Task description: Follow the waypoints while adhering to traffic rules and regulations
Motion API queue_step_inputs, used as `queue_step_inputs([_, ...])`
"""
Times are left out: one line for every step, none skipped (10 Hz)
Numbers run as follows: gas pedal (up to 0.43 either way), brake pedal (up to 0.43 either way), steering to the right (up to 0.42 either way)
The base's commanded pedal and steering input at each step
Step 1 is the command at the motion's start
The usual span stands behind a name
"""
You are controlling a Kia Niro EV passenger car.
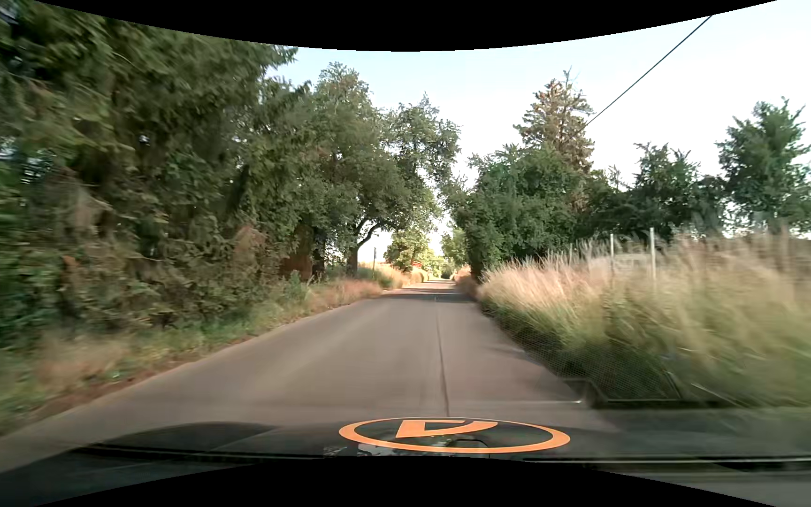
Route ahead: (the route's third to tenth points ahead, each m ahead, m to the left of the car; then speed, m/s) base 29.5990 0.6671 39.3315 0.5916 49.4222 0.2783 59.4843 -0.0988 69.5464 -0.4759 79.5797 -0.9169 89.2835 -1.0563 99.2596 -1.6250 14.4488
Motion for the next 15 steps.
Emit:
queue_step_inputs([0.197, 0.0, 0.007])
queue_step_inputs([0.197, 0.0, 0.008])
queue_step_inputs([0.189, 0.0, 0.008])
queue_step_inputs([0.189, 0.0, 0.008])
queue_step_inputs([0.189, 0.0, 0.008])
queue_step_inputs([0.189, 0.0, 0.008])
queue_step_inputs([0.189, 0.0, 0.008])
queue_step_inputs([0.189, 0.0, 0.008])
queue_step_inputs([0.177, 0.0, 0.008])
queue_step_inputs([0.177, 0.0, 0.008])
queue_step_inputs([0.177, 0.0, 0.008])
queue_step_inputs([0.189, 0.0, 0.008])
queue_step_inputs([0.189, 0.0, 0.008])
queue_step_inputs([0.189, 0.0, 0.008])
queue_step_inputs([0.189, 0.0, 0.008])
